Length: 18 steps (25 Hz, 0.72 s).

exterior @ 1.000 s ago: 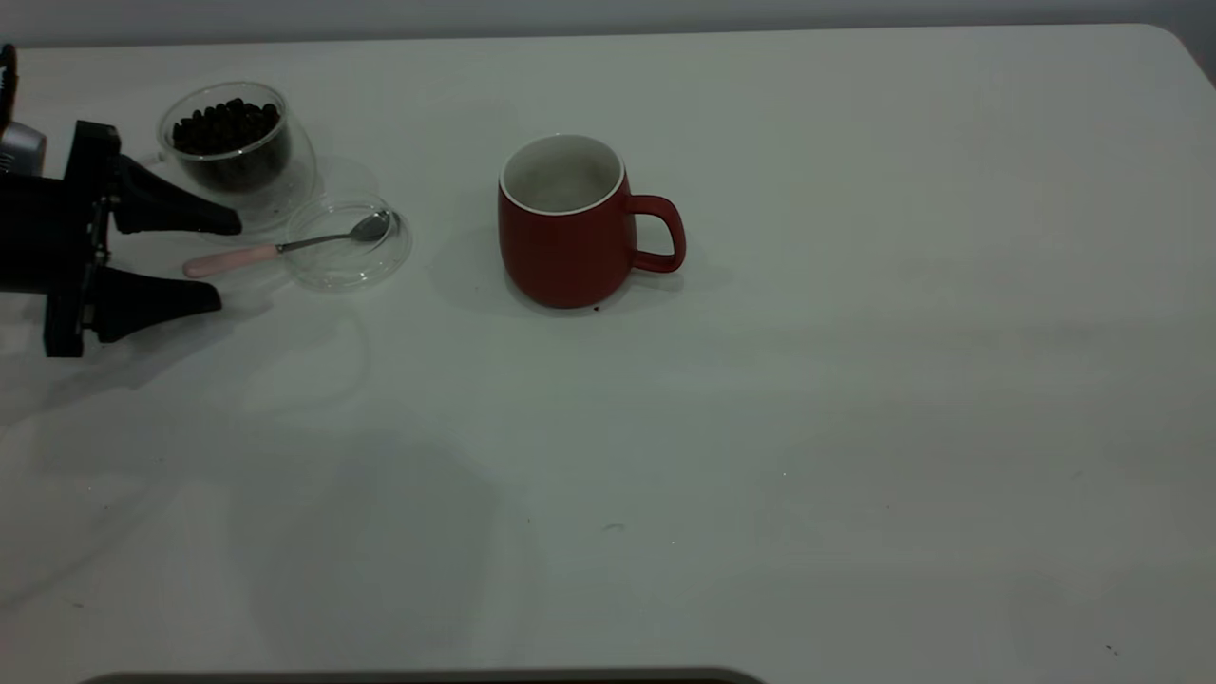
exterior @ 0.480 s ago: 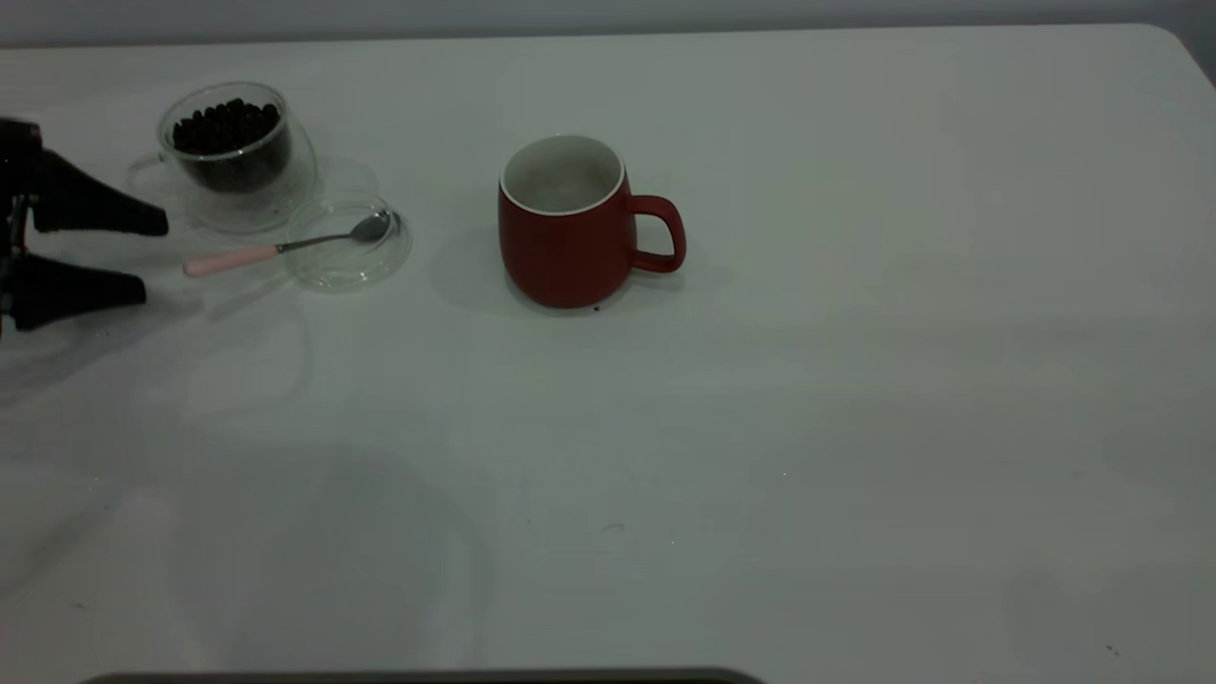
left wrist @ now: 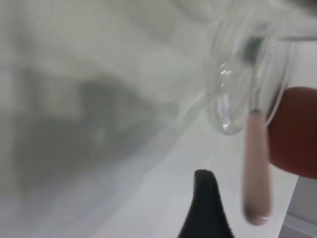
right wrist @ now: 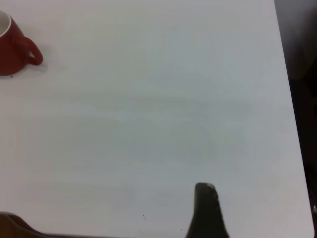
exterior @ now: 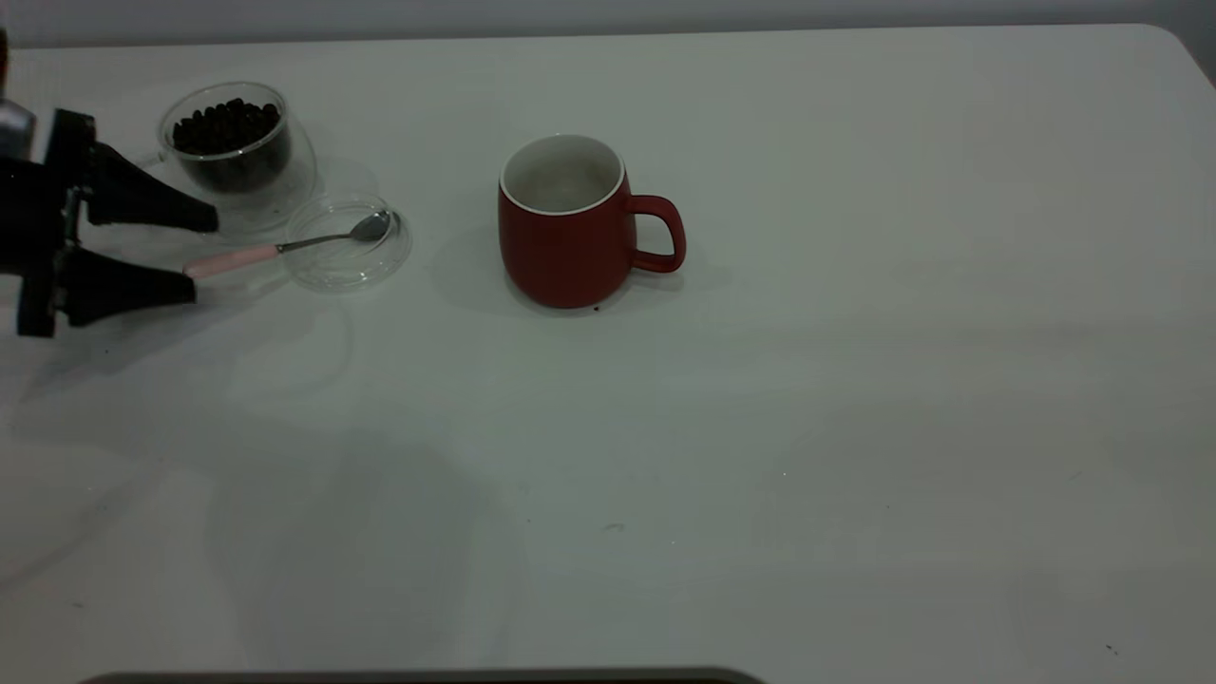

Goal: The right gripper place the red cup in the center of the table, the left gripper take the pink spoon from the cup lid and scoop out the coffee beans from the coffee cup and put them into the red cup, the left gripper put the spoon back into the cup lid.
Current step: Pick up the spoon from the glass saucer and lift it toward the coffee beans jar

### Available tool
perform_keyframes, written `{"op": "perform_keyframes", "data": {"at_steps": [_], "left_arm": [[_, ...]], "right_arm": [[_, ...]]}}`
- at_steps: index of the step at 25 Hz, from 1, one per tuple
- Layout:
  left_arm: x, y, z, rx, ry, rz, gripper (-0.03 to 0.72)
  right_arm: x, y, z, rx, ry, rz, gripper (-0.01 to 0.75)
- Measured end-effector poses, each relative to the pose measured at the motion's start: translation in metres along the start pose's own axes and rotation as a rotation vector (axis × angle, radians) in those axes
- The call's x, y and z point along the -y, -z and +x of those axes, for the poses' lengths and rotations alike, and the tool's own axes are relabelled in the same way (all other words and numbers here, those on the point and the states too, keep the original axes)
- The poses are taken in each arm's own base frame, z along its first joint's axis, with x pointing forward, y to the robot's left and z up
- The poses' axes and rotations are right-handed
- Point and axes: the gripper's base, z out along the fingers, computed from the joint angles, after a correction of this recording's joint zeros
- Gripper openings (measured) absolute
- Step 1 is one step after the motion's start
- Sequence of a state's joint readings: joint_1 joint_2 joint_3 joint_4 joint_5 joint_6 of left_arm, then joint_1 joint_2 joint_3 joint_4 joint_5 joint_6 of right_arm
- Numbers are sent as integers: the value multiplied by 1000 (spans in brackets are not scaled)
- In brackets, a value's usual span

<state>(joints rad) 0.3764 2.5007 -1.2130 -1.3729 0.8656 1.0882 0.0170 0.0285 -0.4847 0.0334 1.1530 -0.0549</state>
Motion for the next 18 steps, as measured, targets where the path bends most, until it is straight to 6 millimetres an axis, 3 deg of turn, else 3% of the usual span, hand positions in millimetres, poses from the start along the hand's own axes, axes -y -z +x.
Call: {"op": "perform_keyframes", "data": {"at_steps": [6,18], "left_arm": [[-8,-17,5,-3,32,12,625],[-2,-20,2,35,34,73,591]], "right_arm": [[0,0,0,0,0,0,588],[0,0,0,0,0,0,588]]}}
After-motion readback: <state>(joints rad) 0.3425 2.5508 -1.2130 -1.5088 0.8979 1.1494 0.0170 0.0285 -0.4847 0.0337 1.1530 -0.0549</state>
